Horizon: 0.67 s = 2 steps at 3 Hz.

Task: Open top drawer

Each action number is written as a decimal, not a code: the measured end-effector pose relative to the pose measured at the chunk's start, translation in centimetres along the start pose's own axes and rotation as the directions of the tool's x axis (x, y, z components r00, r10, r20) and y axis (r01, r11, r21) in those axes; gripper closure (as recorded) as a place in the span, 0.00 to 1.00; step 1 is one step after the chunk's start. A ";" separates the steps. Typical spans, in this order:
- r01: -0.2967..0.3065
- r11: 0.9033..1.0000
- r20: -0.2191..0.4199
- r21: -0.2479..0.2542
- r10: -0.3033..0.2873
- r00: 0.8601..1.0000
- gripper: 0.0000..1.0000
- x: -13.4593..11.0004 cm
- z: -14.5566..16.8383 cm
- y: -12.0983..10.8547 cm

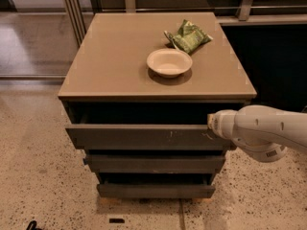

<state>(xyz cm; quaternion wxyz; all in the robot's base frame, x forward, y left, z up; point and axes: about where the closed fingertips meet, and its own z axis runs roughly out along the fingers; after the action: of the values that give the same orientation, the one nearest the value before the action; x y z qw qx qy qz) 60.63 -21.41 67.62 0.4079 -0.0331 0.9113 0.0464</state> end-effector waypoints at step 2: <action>0.001 1.000 -0.023 -0.021 -0.002 1.000 1.00 0.7 -0.3 0.4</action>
Offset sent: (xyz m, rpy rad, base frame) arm -0.0938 0.0305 -0.0509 0.1167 0.2753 0.2023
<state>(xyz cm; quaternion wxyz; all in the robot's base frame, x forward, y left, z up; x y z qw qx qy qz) 59.92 -21.11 67.32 0.3973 -0.0386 0.9152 0.0552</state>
